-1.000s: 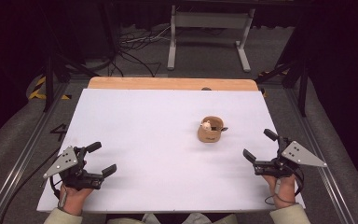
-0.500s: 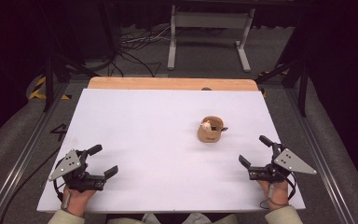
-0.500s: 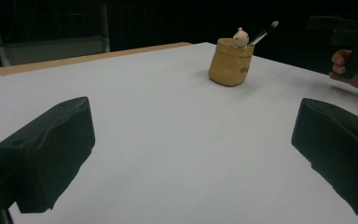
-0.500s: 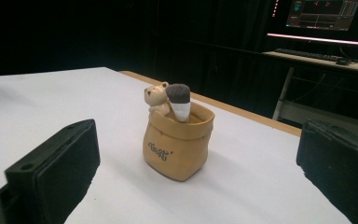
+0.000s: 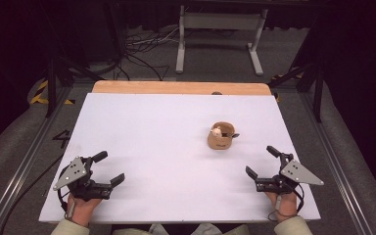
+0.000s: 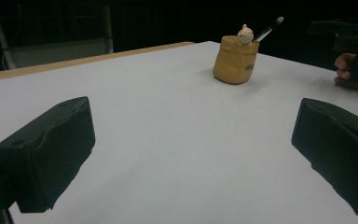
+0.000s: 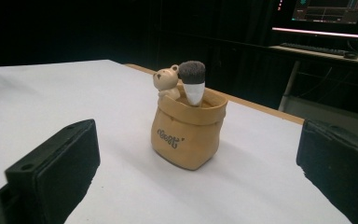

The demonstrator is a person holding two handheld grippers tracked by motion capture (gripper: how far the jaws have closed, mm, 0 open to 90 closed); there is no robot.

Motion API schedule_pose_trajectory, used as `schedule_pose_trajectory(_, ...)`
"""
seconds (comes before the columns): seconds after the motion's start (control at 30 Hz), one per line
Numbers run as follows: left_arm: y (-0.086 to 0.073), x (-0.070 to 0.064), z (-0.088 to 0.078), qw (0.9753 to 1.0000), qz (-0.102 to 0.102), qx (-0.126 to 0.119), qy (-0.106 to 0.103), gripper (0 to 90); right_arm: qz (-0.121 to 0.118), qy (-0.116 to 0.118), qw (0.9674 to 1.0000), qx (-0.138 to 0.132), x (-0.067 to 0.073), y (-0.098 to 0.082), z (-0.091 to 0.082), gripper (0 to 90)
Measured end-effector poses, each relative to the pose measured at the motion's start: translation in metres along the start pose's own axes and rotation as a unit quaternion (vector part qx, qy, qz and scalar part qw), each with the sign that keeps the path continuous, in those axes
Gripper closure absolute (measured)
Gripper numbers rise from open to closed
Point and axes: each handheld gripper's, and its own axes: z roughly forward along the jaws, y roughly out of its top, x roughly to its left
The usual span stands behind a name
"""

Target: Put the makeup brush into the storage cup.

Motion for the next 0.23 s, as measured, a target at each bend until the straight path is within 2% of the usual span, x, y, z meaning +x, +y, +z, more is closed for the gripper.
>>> schedule_pose_trajectory(0.23, -0.0001, -0.0004, 0.0006, 1.0000, 0.002, 0.000, 0.000, 0.2, -0.001, 0.000, 1.0000, -0.003, -0.0001, 0.0001, -0.0002, 0.0)
